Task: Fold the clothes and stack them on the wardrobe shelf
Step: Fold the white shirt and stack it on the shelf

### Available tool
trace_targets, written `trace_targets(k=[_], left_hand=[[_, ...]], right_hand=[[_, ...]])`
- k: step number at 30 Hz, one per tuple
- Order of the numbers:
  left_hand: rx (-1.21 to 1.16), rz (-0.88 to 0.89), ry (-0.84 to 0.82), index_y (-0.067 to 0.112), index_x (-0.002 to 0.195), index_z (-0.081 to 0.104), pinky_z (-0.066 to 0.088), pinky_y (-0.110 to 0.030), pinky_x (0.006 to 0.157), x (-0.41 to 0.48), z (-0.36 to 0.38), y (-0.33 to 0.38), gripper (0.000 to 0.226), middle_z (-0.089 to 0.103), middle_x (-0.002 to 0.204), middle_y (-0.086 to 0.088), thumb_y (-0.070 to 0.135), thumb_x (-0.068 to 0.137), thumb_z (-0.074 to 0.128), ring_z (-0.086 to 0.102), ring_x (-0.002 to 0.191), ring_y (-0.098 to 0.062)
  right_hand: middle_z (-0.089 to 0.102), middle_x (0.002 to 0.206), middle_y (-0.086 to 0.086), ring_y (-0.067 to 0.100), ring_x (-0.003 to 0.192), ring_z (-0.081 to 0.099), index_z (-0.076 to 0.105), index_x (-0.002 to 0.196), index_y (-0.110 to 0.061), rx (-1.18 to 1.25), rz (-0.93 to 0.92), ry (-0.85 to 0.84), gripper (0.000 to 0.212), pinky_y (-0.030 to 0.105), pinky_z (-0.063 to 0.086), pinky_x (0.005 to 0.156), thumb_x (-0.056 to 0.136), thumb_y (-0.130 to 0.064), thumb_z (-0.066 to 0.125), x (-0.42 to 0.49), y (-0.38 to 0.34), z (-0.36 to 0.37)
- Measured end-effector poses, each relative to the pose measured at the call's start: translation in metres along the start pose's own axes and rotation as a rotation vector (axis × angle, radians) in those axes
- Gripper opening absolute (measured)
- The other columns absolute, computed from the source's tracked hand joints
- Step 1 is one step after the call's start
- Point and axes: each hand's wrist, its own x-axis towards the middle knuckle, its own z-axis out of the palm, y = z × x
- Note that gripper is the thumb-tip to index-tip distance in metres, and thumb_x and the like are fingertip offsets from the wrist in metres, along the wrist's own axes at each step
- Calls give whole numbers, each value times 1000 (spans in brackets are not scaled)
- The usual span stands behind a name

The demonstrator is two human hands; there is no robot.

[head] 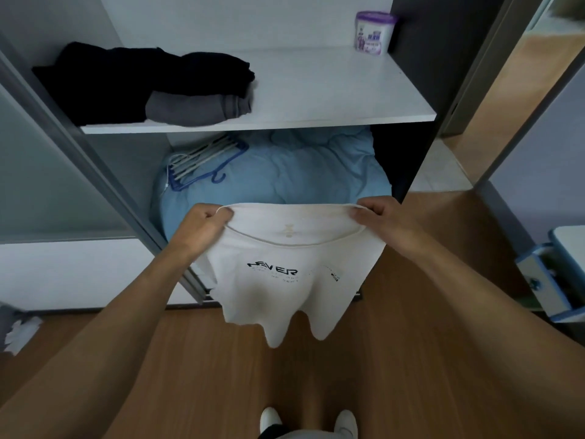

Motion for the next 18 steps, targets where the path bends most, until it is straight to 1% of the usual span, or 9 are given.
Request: trace_targets(k=[2,4,5,7,8,10,12,15,18], left_hand=[[36,-53,-86,22,72,57,36,-34,70,-1,-6,-9,39,53,74,-1,61,74,55,53,71,-18],[44,-75,-138,20,73,65,44,-35,77,0,-13,-19,50,67,79,-1,70,74,57,66,79,-23],[20,-78,-167,14,79,69,47,-35,79,-1,-17,-23,60,71,83,-8,73,73,60,69,82,-27],[-28,-67,-233,-1,92,66,46,-37,79,-4,-21,-28,80,70,90,-24,76,74,63,68,79,-36],[-22,-51,-268,-5,93,62,42,-37,77,-6,-22,-29,83,65,85,-26,77,75,65,62,73,-32],[36,-31,-343,-2,94,62,38,-38,74,-12,-23,-32,76,61,82,-17,70,73,73,54,75,-25],[73,-46,-404,8,100,70,44,-36,77,-16,-22,-38,55,70,93,-16,51,70,85,62,86,-26],[84,-76,-432,21,105,74,52,-25,79,-23,-18,-46,29,77,101,-2,25,78,84,71,98,-25],[75,-94,-342,21,102,74,54,-30,75,-26,-10,-51,18,77,97,-2,25,85,78,72,93,-28]], right_hand=[[50,67,6,14,57,47,56,78,4,-110,32,-106,40,21,36,53,91,-31,71,-4,1,0],[62,81,5,14,68,58,63,91,-5,-259,78,-208,34,21,46,61,82,-34,79,-6,3,2],[63,87,4,10,72,59,63,94,-11,-302,92,-234,32,18,47,62,80,-34,81,-7,5,3],[62,87,0,0,70,58,60,91,-17,-322,90,-251,27,11,46,59,81,-30,81,-9,10,6],[60,85,-2,-3,68,56,58,88,-18,-325,76,-250,25,9,44,58,83,-28,80,-9,14,7],[56,78,-4,-7,63,52,53,82,-19,-335,32,-216,24,8,41,57,88,-25,75,-9,22,10],[52,72,-6,-4,59,48,49,77,-20,-350,13,-137,27,12,37,54,92,-30,69,-9,31,14],[48,66,-10,2,57,44,42,72,-28,-456,8,59,32,23,32,55,96,-36,61,-11,46,20],[46,63,-12,-1,57,45,38,68,-33,-410,-20,216,36,24,33,55,96,-34,62,-15,54,25]])
